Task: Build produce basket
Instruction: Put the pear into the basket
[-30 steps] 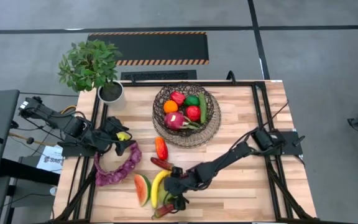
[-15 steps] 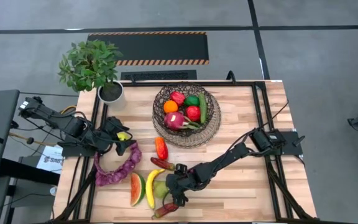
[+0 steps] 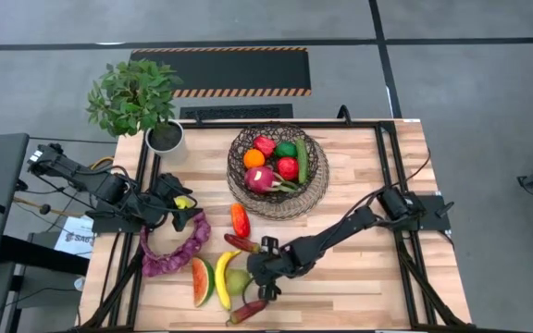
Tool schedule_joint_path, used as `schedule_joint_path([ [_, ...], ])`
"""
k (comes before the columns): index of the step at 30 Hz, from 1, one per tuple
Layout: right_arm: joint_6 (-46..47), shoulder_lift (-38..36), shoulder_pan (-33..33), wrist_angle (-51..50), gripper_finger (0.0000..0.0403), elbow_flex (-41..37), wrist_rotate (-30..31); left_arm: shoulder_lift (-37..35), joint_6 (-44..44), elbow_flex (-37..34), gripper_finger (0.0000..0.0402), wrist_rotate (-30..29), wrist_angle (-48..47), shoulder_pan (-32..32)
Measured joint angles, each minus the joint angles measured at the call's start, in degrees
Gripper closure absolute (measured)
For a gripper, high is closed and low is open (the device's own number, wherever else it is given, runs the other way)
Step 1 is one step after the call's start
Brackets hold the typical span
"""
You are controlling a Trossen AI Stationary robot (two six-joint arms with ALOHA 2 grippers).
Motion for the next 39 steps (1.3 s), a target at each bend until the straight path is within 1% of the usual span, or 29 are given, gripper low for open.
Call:
schedule_joint_path([
  [5,-2.59,-3.23,-0.36,-3.53,0.0301,0.03,0.01,-0.02,0.02,0.0,0.0034,-0.02,-0.01,0.0],
  [9,-3.0,-5.33,-0.29,-3.08,0.0301,0.03,-0.07,-0.02,0.42,0.0,0.0034,-0.83,0.0,0.0],
  [12,-4.37,-5.92,0.18,-1.03,0.0274,0.08,-0.21,-0.02,0.42,0.0,0.0034,-1.2,0.0,0.0],
  [15,-4.43,-5.92,0.54,2.49,0.0223,0.07,-0.27,0.0,0.13,0.0,0.0034,-1.25,-0.02,0.02],
  [20,-4.39,-5.37,0.56,5.45,0.012,0.07,-0.29,0.0,-0.02,0.0,0.0034,-1.09,0.0,0.02],
  [23,-4.39,-4.94,0.56,6.09,0.0076,0.07,-0.29,-0.01,-0.02,0.0,0.0034,-1.09,-0.01,0.02],
  [25,-4.39,-4.94,0.56,6.21,0.0057,0.07,-0.29,0.0,-0.05,0.0,0.0034,-1.09,-0.02,0.02],
  [29,-4.73,-4.94,0.56,6.47,0.0041,0.07,0.96,0.0,-0.11,0.0,0.0034,-1.09,-0.02,0.0],
  [35,-7.93,-4.94,0.56,10.92,0.0047,0.07,1.61,0.0,-0.15,0.0,0.0034,-1.14,-0.02,0.02],
  [39,-12.75,-4.94,0.83,13.15,0.0047,0.07,1.63,-0.01,-0.15,0.0,0.0034,-1.16,-0.02,0.02],
])
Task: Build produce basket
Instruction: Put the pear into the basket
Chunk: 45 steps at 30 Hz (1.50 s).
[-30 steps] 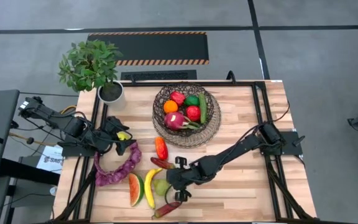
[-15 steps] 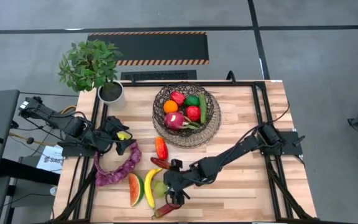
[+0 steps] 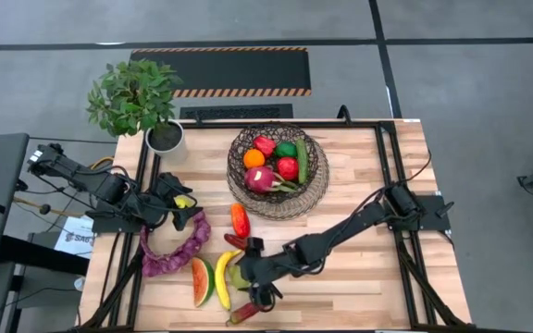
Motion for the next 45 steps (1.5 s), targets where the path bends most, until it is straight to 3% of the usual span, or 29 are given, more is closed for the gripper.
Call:
schedule_joint_path([
  [19,-6.56,-0.02,1.0,6.85,0.0041,0.0,-0.61,0.0,-0.5,0.0,0.0034,-0.05,0.0,0.0],
  [34,-6.14,-0.02,0.86,7.51,0.0041,0.0,-0.33,0.01,-0.9,0.0,0.0034,-0.35,0.0,-0.01],
  [45,-6.45,5.31,1.27,13.46,0.0041,0.96,-1.2,0.01,-1.05,0.0,0.0034,-0.46,0.02,-0.02],
])
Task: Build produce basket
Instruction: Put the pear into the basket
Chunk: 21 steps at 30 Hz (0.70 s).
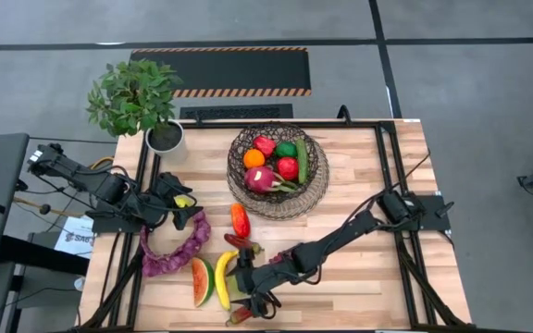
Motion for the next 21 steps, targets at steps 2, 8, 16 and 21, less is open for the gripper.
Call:
schedule_joint_path([
  [2,0.0,0.04,0.0,0.16,0.0041,-0.51,-0.06,-0.02,0.0,0.0,0.0034,-0.04,0.02,0.0],
  [8,0.9,3.33,-1.38,0.77,0.0041,-0.94,-3.7,-0.02,-0.29,0.0,0.0034,-0.15,0.0,0.02],
  [16,1.66,4.0,-3.17,-1.28,0.0048,-0.83,-5.84,-0.02,-0.28,0.0,0.0034,-0.15,-0.02,0.0],
  [21,1.51,4.08,-3.53,-4.6,0.0064,-0.92,-5.89,-0.01,-0.23,0.0,0.0034,-0.11,-0.02,0.01],
])
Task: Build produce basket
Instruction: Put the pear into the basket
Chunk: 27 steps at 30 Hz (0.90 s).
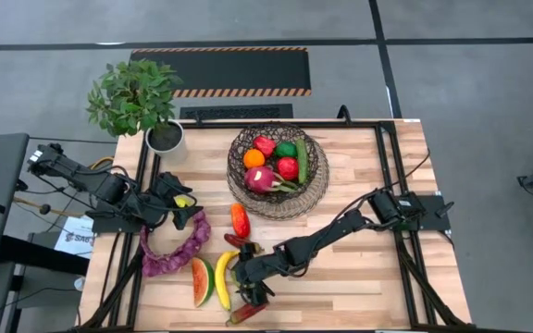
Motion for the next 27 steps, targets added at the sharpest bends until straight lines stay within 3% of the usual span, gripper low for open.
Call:
schedule_joint_path([
  [8,0.49,-0.17,-0.36,-2.87,0.0071,-0.61,2.54,-0.01,0.3,0.0,0.0034,-0.28,-0.02,0.01],
  [17,0.45,-0.32,-0.41,-5.03,0.012,-0.59,3.96,-0.01,0.26,0.0,0.0034,-0.33,-0.03,-0.01],
  [27,-0.29,-2.59,-0.53,-5.94,0.0125,-1.07,4.11,0.0,0.25,0.0,0.0034,-0.39,-0.04,0.0],
])
